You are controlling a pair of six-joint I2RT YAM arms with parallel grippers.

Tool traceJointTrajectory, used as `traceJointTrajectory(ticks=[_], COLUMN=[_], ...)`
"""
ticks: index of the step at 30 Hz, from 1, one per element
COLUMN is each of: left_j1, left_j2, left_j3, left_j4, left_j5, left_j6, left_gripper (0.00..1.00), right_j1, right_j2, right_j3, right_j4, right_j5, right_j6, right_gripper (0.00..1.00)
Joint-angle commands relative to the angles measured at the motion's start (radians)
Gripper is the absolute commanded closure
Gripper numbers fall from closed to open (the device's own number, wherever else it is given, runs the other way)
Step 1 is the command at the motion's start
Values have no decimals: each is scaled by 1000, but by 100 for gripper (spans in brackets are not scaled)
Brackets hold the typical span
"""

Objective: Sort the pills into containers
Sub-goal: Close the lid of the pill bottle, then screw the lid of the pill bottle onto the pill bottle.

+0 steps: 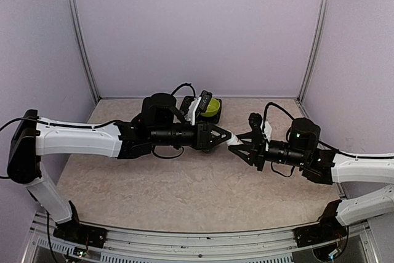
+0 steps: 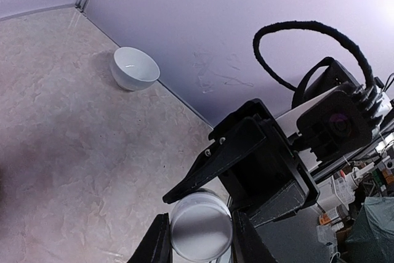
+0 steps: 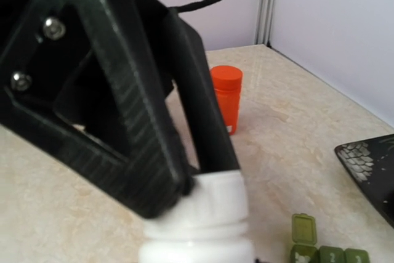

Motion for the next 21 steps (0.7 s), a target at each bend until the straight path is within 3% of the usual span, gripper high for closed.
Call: traceJointTrajectory(ticks=[1, 8, 21], left_j1=[-36, -39, -42], left_j2=[2, -4, -61], left_j3=[-22, -55, -83], left_j4=[83, 167, 182], left_j5=[152, 211, 392], left_j6=[56, 72, 249], left_gripper=[78, 78, 82], right_j1=[18, 19, 17], right_j2=[-24, -24, -15], right_j3=[33, 14, 12], right_j4=[71, 119, 119], right_j5=[-106, -184, -313], right_j6=[74, 166, 250], right_gripper=[100, 100, 100])
